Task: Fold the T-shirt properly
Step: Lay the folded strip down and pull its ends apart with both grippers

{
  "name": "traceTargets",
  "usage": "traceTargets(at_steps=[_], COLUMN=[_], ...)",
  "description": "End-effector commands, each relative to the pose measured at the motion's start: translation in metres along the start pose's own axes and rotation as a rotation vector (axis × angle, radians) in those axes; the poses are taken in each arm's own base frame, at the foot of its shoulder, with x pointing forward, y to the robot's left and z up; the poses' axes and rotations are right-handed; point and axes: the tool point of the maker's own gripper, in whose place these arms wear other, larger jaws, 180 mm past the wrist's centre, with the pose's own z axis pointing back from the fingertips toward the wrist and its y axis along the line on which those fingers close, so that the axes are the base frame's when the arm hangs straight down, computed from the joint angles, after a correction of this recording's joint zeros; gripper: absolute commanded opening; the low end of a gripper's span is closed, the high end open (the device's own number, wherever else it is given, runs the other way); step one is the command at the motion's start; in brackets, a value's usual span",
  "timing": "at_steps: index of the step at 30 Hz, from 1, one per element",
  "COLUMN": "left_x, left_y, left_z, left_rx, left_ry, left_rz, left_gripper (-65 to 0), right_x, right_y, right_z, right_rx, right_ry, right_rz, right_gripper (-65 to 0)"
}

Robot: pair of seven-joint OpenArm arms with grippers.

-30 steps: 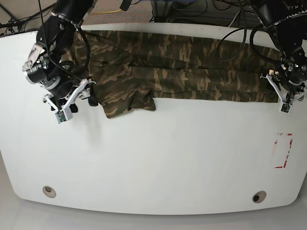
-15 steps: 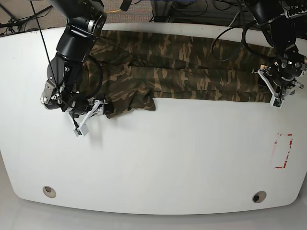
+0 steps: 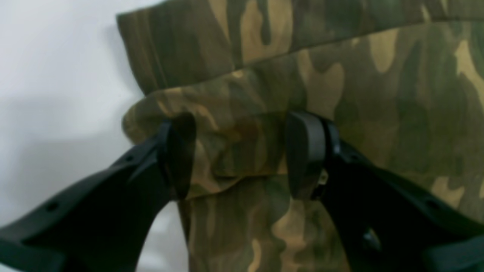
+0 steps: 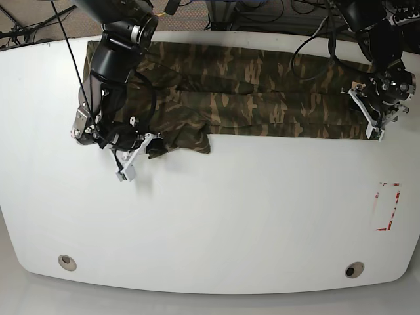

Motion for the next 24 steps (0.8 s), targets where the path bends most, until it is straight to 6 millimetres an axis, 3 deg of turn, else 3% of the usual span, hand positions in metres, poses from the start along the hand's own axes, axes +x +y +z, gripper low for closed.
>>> traceTargets(at_steps=[1,3,9,14,24], left_x=[0.006,0.014,0.008,0.006,0.005], left_y=[0.006,0.007,0.000,-0.011,-0.012], left_z=[-0.002,-0.004,-0.007,-0.010,-0.011], left_rx=[0.007,0.003,-0.016,-0.041,-0.045], left_ry=[-0.015,-0.048,-0.053,-0.037,-0.034], left_rz=[0.007,0.013,0.008,-0.030,-0.031], left_gripper=[-30.6,-30.6,-30.6,-30.6,-30.6], right_x=[0.031,0.034,0.021,-0.003,-0.041], right_y=[-0.002,-0.003,0.000,-0.003,0.002], right_z=[0.022,0.035,0.072,0.101,0.145], right_rx=[-0.041,-0.078,-0.119,-0.085,-0.110], right_ry=[-0.098,-0.114,-0.135,-0.182,-0.221], right_rz=[0.059,0.094,0.126,0.074,0.068], right_gripper=[-65.0,-65.0,-65.0,-65.0,-65.0])
